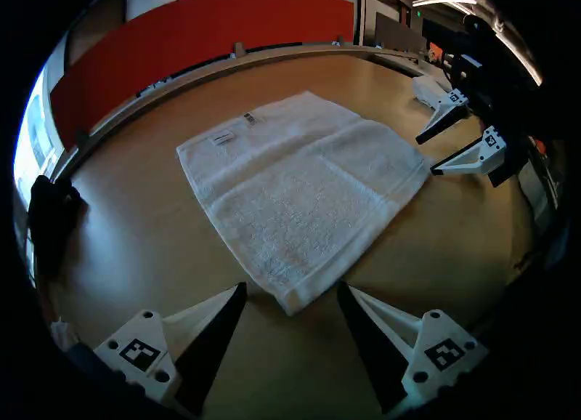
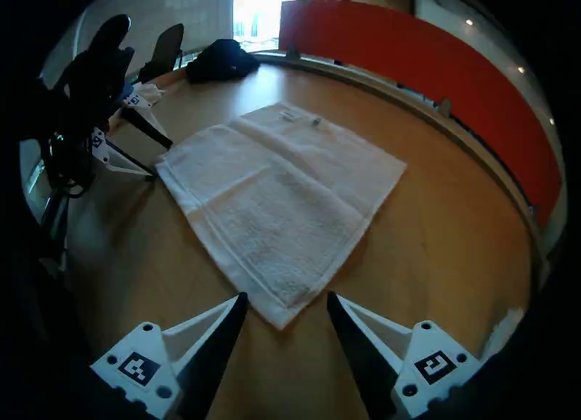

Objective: Fold towel

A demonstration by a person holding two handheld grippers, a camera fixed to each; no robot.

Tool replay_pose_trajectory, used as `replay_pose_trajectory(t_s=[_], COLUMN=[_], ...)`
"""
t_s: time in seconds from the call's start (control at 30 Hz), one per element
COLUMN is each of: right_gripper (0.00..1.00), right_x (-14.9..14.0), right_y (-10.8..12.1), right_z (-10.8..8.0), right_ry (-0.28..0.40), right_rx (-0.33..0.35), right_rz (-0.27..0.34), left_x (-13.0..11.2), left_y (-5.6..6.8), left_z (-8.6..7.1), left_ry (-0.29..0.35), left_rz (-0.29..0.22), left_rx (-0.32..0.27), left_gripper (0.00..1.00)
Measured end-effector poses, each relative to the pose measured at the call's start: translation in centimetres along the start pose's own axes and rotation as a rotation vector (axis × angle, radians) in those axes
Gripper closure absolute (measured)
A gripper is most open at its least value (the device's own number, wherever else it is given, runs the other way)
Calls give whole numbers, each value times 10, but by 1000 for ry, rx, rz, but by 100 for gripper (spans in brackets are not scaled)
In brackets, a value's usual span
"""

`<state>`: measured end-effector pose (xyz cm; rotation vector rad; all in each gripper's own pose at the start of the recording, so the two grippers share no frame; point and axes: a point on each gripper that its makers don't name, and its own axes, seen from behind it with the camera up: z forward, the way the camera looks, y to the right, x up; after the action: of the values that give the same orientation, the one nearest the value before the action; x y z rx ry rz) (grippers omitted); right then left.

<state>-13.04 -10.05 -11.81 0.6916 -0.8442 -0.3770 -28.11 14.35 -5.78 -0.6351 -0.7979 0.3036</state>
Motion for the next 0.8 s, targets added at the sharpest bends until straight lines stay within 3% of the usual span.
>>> replay_pose_trajectory(t_s=[0.43,0.7,0.8], right_gripper=[35,53,63], right_x=[-3,-2,-2], right_y=[-5,-11,-14], right_z=[2,2,2], right_ry=[-16,-18,-16], right_rx=[32,58,63], right_rz=[-9,-4,-13], left_x=[-1,-1,-1], left_y=[3,6,6], left_z=[0,0,0], left_ry=[3,-7,-10], left_rz=[-4,0,-3], left_rx=[-13,-16,-14], left_gripper=[14,27,39])
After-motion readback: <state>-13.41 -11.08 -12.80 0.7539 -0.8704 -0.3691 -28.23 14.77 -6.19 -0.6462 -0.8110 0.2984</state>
